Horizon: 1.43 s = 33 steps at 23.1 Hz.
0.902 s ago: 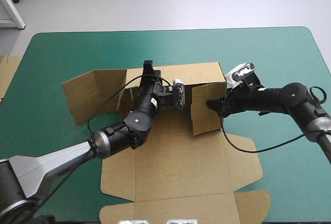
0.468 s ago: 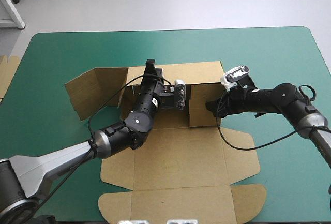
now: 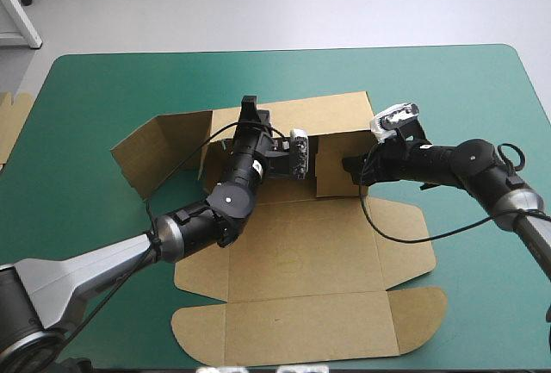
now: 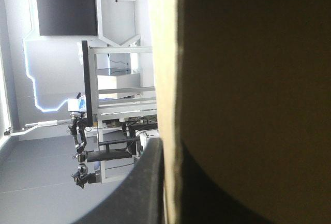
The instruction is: Fold the box
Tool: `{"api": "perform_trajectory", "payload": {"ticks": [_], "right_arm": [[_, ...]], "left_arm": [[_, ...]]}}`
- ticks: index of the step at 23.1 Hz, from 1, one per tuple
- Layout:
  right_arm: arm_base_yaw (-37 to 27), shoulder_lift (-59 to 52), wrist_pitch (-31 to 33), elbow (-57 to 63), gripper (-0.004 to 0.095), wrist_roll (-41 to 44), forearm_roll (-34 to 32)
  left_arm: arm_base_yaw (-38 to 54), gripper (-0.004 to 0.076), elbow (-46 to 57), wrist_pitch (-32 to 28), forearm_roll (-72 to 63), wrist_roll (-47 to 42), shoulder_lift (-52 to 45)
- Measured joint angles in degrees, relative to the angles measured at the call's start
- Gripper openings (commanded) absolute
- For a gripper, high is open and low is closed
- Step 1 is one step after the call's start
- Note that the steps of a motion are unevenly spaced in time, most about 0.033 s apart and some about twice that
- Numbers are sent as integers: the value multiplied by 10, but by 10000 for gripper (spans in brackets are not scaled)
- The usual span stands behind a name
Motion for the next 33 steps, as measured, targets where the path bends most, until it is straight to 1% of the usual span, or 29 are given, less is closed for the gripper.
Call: {"api": "perform_trajectory", "payload": {"ticks": [5,7,8,9,10,11,12,13,14,16,18,20,21,23,24,25,27,28,30,33], "right_arm": [[2,1,-18,1,568,-29,39],[2,1,-25,1,527,-37,45],[2,1,-28,1,448,-40,47],[2,1,-30,1,394,-41,48],[2,1,-32,1,300,-41,48],[1,1,-34,1,233,-41,48],[1,1,-34,1,196,-41,48],[0,1,-35,1,195,-41,48],[-1,1,-35,1,203,-44,49],[-3,2,-37,1,262,-52,49],[-3,2,-41,1,250,-58,49],[-3,2,-43,1,295,-63,50],[-3,2,-39,1,334,-63,50],[-3,2,-28,-2,459,-63,44],[-3,2,-22,-3,545,-63,40],[-3,2,-15,-5,592,-64,35],[-3,2,0,-5,648,-64,26],[-3,2,9,-5,652,-62,20],[-3,2,25,-5,630,-51,8],[-3,1,55,-6,606,-7,-29]], "left_arm": [[2,-10,-3,4,-1,-2,0],[2,-10,-4,6,-3,-2,0],[2,-10,-4,6,-4,-2,0],[2,-10,-5,6,-4,-2,0],[2,-10,-5,6,-4,-2,0],[2,-10,-5,7,-4,-2,0],[2,-10,-5,9,-4,-2,0],[2,-10,-5,9,-4,-2,0],[3,-10,-5,10,-1,-2,0],[3,-10,-5,8,2,-5,0],[3,-10,-6,6,3,-14,0],[3,-10,-7,2,6,-23,0],[3,-10,-7,2,6,-24,0],[4,-10,-7,2,6,-25,0],[4,-10,-7,2,6,-25,0],[4,-10,-7,2,6,-25,0],[4,-10,-7,0,6,-25,0],[4,-10,-7,-3,6,-25,0],[4,-10,-7,-6,6,-25,0],[4,-10,-7,-14,4,-25,0]]}}
